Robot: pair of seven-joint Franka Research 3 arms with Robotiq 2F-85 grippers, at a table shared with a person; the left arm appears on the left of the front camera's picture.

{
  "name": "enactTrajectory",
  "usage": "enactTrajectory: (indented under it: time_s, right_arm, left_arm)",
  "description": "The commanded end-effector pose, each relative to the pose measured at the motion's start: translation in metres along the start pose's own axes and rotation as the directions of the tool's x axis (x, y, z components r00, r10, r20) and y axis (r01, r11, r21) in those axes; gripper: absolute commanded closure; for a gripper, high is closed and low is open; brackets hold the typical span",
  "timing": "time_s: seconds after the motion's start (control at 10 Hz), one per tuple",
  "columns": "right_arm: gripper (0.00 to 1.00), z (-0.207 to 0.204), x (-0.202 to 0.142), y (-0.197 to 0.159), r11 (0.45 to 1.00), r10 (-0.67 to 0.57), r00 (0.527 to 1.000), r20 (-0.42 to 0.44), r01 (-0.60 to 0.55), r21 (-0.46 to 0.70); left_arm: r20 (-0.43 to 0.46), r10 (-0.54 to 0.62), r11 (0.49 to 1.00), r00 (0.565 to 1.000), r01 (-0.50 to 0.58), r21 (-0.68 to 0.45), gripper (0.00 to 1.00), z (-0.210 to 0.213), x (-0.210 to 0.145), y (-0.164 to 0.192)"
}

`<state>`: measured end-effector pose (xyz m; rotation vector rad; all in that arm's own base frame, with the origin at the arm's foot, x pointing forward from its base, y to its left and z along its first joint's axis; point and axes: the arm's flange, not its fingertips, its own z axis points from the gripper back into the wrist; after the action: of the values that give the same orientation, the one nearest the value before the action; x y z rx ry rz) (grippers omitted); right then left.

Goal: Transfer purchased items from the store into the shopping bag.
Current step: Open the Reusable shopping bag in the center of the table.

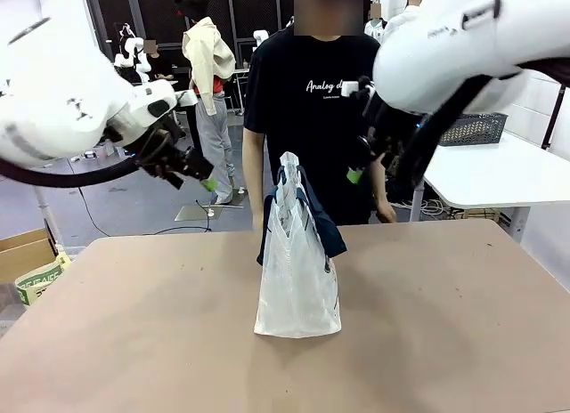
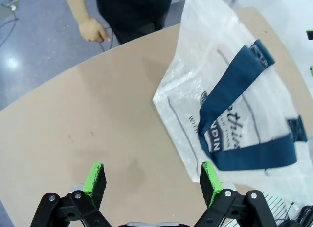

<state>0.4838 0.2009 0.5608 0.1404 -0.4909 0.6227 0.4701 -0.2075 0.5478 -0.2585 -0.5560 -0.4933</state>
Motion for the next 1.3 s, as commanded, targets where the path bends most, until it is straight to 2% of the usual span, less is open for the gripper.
enactTrajectory:
  time_s: [0.0, 0.1, 0.3, 0.4, 0.5, 0.7, 0.9, 1.2]
  right_arm:
    - [0.00, -0.009, 0.024, -0.002, 0.999, -0.023, 1.000, -0.003, 0.023, -0.025]
    - [0.00, 0.000, 0.000, 0.000, 1.000, 0.000, 1.000, 0.000, 0.000, 0.000]
    - [0.00, 0.000, 0.000, 0.000, 1.000, 0.000, 1.000, 0.000, 0.000, 0.000]
    - [0.00, 0.000, 0.000, 0.000, 1.000, 0.000, 1.000, 0.000, 0.000, 0.000]
    - [0.00, -0.002, 0.012, 0.001, 1.000, -0.002, 1.000, 0.004, 0.002, -0.006]
    - [0.00, 0.003, 0.033, 0.013, 0.997, -0.070, 0.997, -0.041, 0.071, 0.018]
    - [0.00, -0.006, 0.050, 0.024, 0.992, -0.126, 0.990, -0.059, 0.126, -0.002]
    - [0.00, -0.022, 0.065, 0.037, 0.988, -0.146, 0.988, -0.042, 0.148, 0.047]
  left_arm:
    - [-0.036, -0.086, 0.996, 0.996, 0.086, -0.010, 0.00, -0.006, 0.020, -0.004]
    - [0.000, 0.000, 1.000, 1.000, 0.000, 0.000, 0.00, 0.000, 0.000, 0.000]
    - [0.000, 0.000, 1.000, 1.000, 0.000, 0.000, 0.00, 0.000, 0.000, 0.000]
    - [-0.011, -0.017, 1.000, 1.000, 0.017, -0.010, 0.00, -0.006, 0.011, -0.006]
    - [-0.035, 0.002, 0.999, 0.999, -0.004, -0.038, 0.00, -0.006, 0.018, -0.016]
    - [-0.059, 0.047, 0.994, 0.997, -0.053, -0.096, 0.00, 0.006, 0.035, -0.038]
    - [-0.110, 0.058, 0.987, 0.992, -0.073, -0.144, 0.00, 0.001, 0.047, -0.052]
    - [-0.116, 0.019, 0.980, 0.993, -0.041, -0.194, 0.00, -0.005, 0.054, -0.068]
